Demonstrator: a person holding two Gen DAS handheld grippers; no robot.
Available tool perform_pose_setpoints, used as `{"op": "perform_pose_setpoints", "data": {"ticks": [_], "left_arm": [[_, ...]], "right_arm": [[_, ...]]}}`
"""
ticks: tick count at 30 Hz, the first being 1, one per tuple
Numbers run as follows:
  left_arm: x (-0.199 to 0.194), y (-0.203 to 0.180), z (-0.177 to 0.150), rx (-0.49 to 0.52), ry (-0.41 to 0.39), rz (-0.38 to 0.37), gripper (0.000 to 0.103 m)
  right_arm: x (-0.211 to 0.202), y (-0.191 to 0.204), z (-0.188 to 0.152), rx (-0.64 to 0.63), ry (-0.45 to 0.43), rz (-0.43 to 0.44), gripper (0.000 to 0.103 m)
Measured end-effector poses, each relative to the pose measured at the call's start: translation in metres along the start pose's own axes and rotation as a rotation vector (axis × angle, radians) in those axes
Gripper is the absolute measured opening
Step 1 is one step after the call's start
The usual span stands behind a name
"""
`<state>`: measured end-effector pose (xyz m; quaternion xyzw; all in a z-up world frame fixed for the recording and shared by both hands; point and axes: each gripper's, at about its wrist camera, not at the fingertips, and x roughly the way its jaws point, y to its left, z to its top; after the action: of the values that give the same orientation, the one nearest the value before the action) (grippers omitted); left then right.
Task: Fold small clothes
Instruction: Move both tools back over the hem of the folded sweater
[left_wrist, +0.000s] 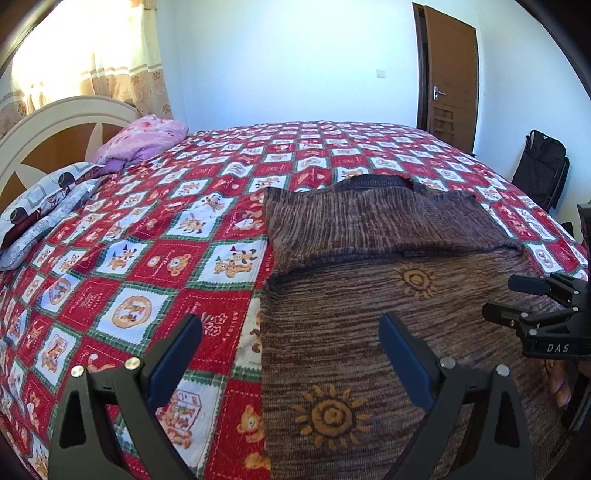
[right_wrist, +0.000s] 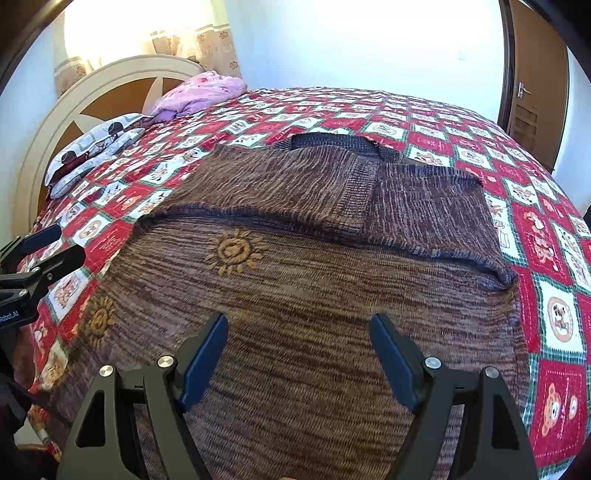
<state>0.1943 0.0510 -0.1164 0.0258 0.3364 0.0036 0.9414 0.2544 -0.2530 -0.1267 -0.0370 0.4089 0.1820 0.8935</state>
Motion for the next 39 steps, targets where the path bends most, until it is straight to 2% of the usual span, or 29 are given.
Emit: {"op": "perform_pose_setpoints", "data": {"ticks": [15, 20, 29, 35, 39], "left_arm": [[-0.036, 0.013, -0.041, 0.045, 0.043, 0.008, 0.099], [-0.046, 0.017, -0.057, 0.046, 0.068, -0.007, 0.099], [-0.061, 0.007, -0.1, 0.061, 0.17, -0.082, 0.099], [-0.059, 0.008, -0.118, 0.008, 0.255, -0.149, 0.09], [-0.056, 0.006, -0.121, -0.012, 0.29, -0.187, 0.077]], "right_arm": [[-0.03, 0.014, -0.036, -0.021, 0.007, 0.008, 0.08], [-0.035, 0.018, -0.05, -0.022, 0.027, 0.012, 0.08], [-0.057, 0.024, -0.072, -0.018, 0.028, 0.017, 0.08], [-0.075, 0.024, -0.095, -0.023, 0.041, -0.009, 0.08], [-0.086, 0.017, -0.105, -0.004, 0.042, -0.019, 0.08]]}}
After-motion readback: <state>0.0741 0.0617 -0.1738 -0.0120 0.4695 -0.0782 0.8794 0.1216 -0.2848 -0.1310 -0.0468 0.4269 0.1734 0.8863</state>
